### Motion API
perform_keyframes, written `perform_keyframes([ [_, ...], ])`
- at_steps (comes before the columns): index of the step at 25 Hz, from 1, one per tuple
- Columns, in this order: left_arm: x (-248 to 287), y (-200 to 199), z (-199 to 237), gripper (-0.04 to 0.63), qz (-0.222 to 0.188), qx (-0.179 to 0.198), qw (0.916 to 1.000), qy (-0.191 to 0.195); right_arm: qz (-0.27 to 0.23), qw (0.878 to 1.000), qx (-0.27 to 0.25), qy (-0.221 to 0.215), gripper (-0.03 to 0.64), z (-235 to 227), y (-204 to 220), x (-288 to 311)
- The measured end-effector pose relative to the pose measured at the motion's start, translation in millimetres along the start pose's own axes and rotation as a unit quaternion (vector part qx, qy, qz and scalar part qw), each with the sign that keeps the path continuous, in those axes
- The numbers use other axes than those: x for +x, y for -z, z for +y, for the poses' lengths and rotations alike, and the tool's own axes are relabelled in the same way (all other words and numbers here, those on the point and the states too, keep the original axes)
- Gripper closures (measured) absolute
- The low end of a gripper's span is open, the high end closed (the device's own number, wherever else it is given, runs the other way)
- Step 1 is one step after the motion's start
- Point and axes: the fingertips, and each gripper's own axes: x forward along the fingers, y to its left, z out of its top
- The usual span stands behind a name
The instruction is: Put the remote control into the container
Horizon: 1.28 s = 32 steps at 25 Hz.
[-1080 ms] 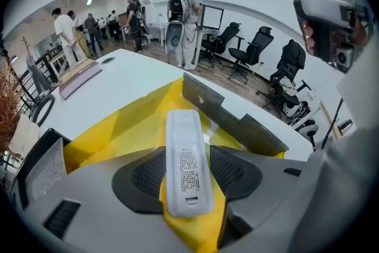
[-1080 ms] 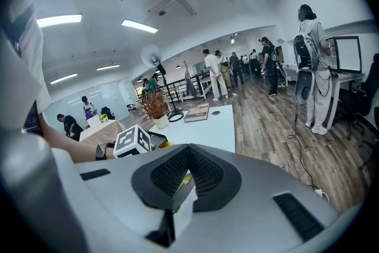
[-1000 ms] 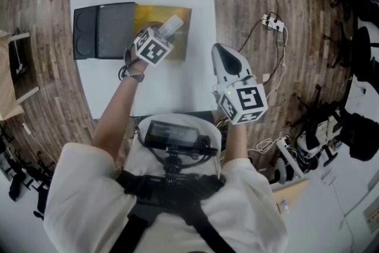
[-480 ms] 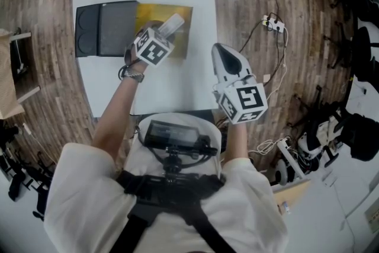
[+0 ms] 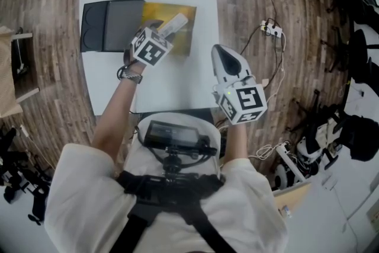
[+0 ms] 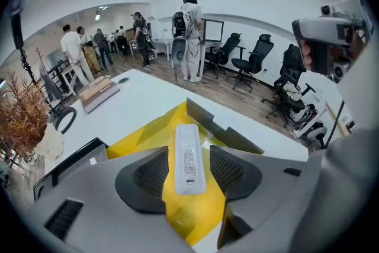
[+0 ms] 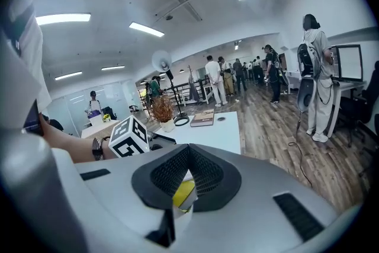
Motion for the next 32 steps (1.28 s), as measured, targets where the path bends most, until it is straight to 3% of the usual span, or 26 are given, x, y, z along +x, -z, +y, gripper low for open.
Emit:
perform_keyframes([
  [8,-39,8,2,0.385,-0.053,-0.059,0.9969,0.000,-0.025,0.999,-0.021,0.007,0.612,23,-18,-23],
  [20,-104,20,7,0.451,-0.122,-0.069,0.9896,-0.032,-0.060,0.997,-0.044,0.024,0.612,65,-32,-62],
  [32,-166,32,-1,0.513,-0.201,-0.078,0.9749,-0.054,-0.099,0.993,-0.060,0.034,0.612,104,-40,-94],
])
